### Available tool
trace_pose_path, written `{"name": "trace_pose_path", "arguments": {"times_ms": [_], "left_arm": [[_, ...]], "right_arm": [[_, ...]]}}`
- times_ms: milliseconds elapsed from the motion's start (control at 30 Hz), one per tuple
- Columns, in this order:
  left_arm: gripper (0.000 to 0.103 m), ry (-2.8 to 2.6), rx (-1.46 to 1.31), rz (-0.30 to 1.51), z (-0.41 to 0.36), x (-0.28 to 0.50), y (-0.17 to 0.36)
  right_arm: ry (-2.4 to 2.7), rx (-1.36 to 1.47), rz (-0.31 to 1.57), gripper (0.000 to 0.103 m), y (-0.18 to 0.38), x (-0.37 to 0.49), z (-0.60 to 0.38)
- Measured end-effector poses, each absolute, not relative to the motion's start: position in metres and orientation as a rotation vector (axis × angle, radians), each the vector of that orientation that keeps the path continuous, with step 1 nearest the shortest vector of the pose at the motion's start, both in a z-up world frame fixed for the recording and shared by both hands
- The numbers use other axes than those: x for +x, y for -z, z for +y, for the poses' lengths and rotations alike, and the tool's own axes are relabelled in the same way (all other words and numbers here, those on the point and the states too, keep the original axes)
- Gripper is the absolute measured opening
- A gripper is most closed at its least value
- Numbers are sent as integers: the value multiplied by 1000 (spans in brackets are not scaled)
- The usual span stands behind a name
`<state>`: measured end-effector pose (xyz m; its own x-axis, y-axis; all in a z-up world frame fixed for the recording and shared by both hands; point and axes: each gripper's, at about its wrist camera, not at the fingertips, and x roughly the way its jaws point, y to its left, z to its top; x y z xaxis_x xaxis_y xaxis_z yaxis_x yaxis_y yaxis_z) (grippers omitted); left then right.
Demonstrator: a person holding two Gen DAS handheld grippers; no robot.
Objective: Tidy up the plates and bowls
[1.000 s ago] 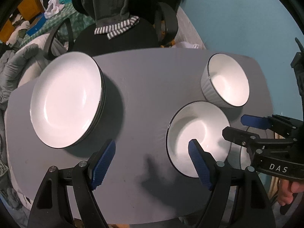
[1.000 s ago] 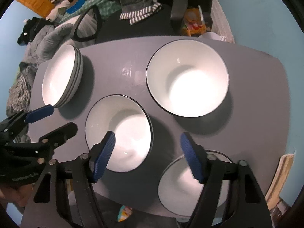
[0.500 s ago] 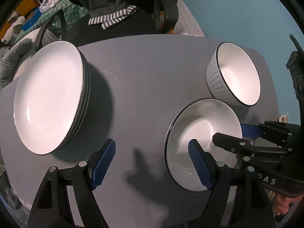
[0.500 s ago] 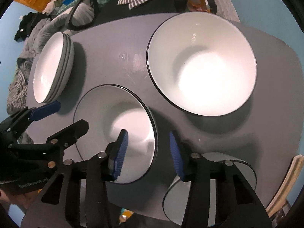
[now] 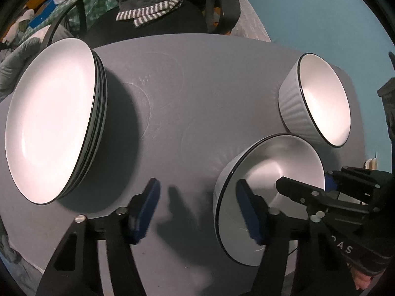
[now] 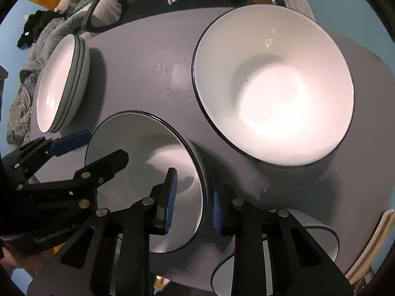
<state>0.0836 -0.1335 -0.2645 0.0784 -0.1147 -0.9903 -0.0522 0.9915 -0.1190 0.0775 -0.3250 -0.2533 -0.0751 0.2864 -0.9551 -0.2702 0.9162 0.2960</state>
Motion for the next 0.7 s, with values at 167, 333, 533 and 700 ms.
{"name": "trace_pose_path", "arguments": {"times_ms": [167, 333, 533, 700], "left_arm": [[44, 51, -143, 1522, -133, 82, 269], [26, 68, -175, 1554, -135, 78, 278], [13, 83, -223, 1563, -140, 69, 278], [9, 88, -230, 1565, -148, 64, 276]], "right_arm": [[-460, -23, 1594, 18, 260, 80, -318], [-477, -30, 1594, 18, 261, 81, -317], [-464, -48, 1598, 14, 261, 80, -319], [-456, -67, 1593, 10, 257, 78, -313]]}}
